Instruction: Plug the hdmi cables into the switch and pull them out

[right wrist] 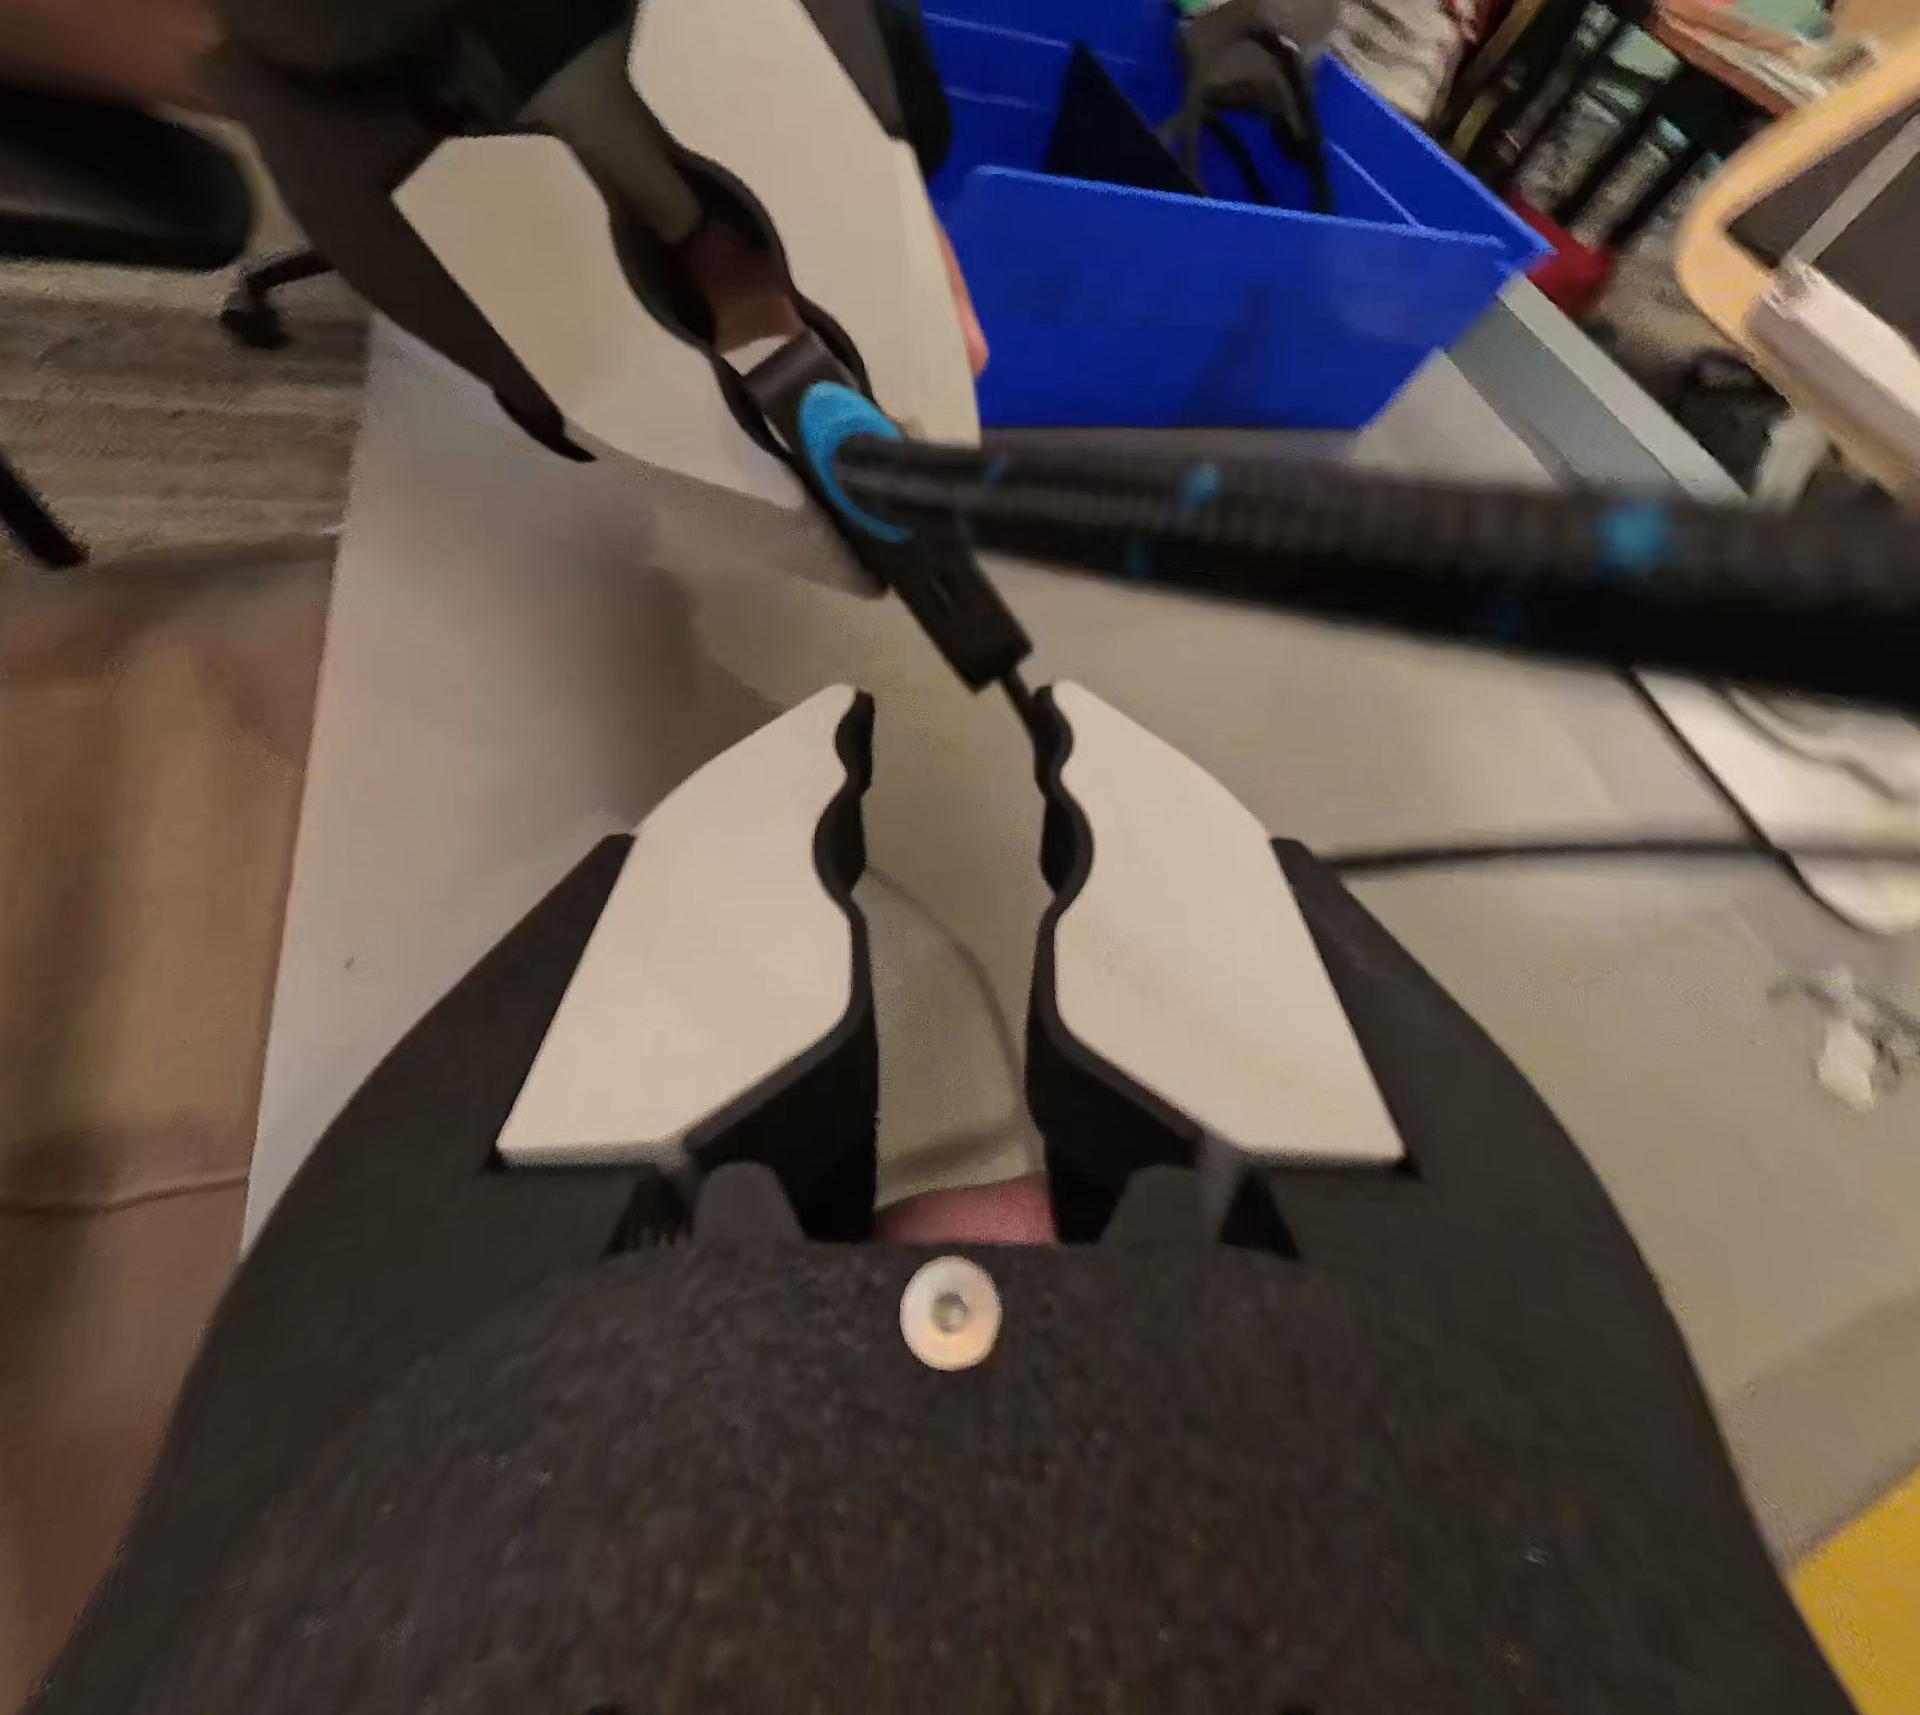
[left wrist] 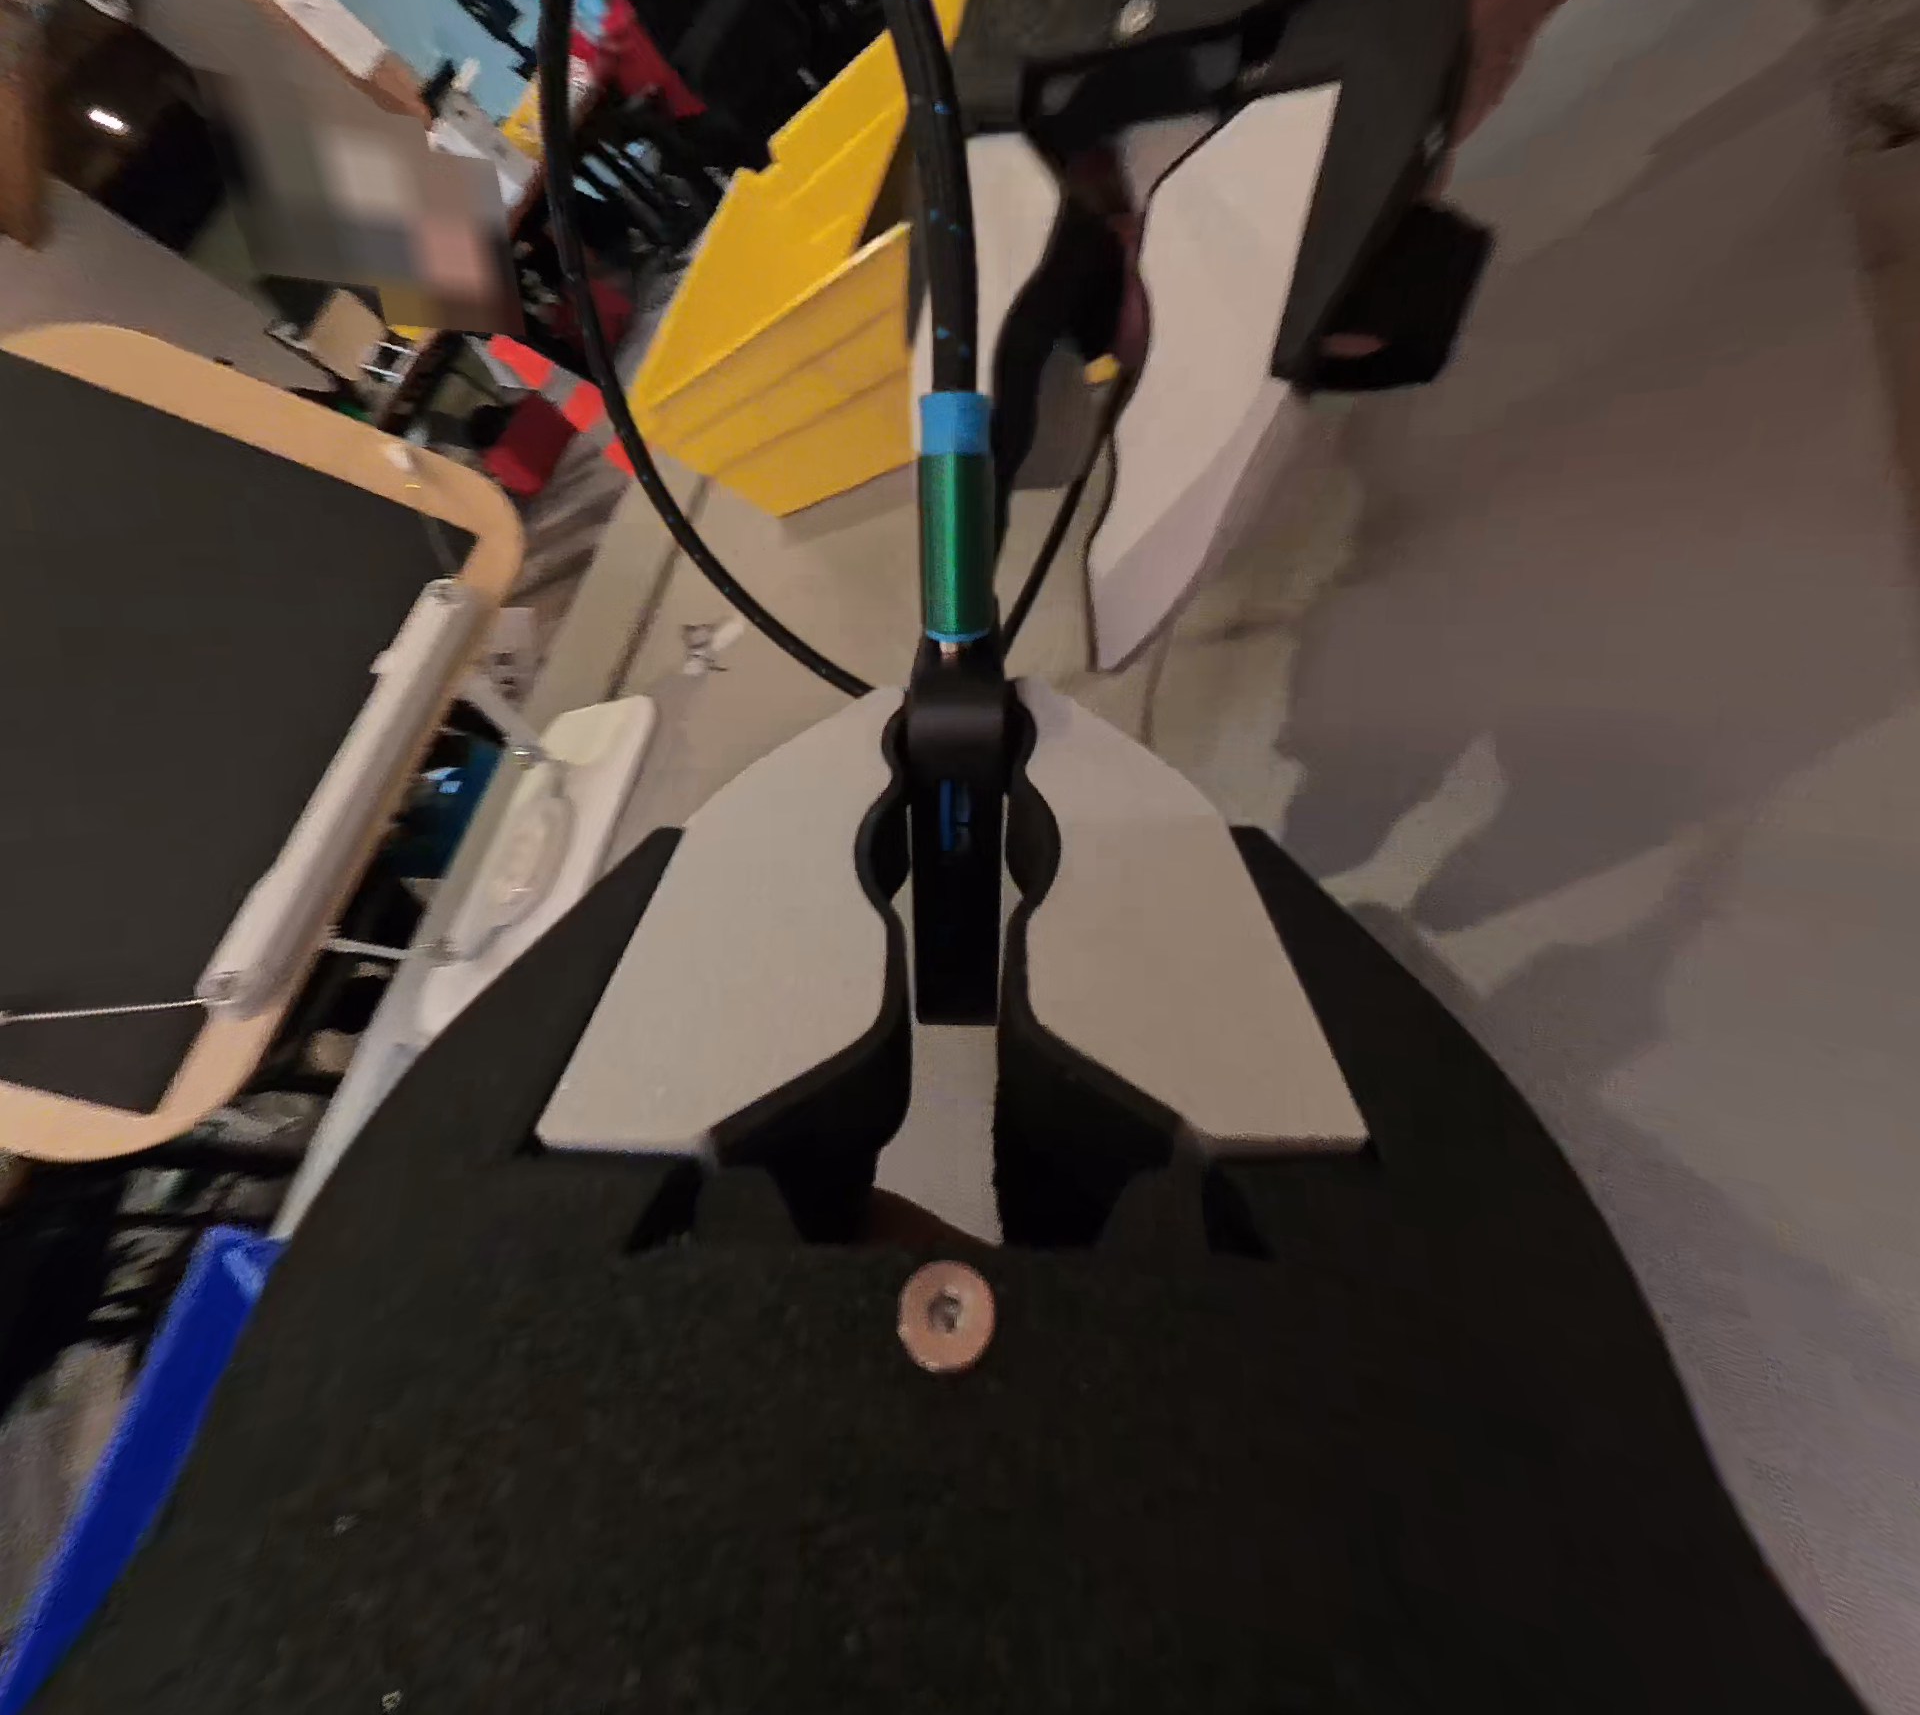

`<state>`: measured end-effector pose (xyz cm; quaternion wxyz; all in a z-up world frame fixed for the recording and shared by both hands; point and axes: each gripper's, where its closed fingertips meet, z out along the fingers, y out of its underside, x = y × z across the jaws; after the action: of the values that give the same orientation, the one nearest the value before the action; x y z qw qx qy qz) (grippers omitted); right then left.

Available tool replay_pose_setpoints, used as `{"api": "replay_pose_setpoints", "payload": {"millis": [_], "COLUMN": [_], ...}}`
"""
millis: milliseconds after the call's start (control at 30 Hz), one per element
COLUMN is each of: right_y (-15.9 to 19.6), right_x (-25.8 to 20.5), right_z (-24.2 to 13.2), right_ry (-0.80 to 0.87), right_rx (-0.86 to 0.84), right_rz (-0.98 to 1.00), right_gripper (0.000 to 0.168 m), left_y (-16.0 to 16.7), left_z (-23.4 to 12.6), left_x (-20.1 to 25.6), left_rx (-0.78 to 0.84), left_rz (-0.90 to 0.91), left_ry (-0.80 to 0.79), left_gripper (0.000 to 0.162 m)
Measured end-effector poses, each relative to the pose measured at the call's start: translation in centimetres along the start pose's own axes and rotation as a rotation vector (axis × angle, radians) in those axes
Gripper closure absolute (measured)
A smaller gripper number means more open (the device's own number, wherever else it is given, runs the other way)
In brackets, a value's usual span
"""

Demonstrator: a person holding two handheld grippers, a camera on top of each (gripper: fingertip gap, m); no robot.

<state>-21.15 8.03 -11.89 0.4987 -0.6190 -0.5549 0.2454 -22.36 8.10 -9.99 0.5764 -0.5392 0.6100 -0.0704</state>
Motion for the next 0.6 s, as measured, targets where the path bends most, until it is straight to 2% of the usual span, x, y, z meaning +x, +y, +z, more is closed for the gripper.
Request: {"api": "replay_pose_setpoints", "payload": {"millis": [167,267,467,600], "right_y": [-1.1,-1.9,0.0,0.9], "right_x": [2.3,3.7,6.8,7.8], "right_z": [-1.0,-1.1,-0.5,0.3], "right_ry": [0.118,0.2,0.359,0.388], "right_rx": [0.08,0.154,0.118,0.097], "right_rz": [0.303,0.431,0.489,0.515], "right_gripper": [0.133,0.131,0.135,0.137], "left_y": [0.6,1.1,2.5,2.9], "left_z": [2.4,4.5,7.4,8.1], "left_x": [-4.9,-5.8,-6.0,-5.0], "left_rx": [0.046,0.065,0.098,0.09], "left_rz": [0.19,0.273,0.293,0.34], "left_ry": [-0.236,-0.288,-0.356,-0.332], "left_gripper": [0.148,0.148,0.148,0.148]}}
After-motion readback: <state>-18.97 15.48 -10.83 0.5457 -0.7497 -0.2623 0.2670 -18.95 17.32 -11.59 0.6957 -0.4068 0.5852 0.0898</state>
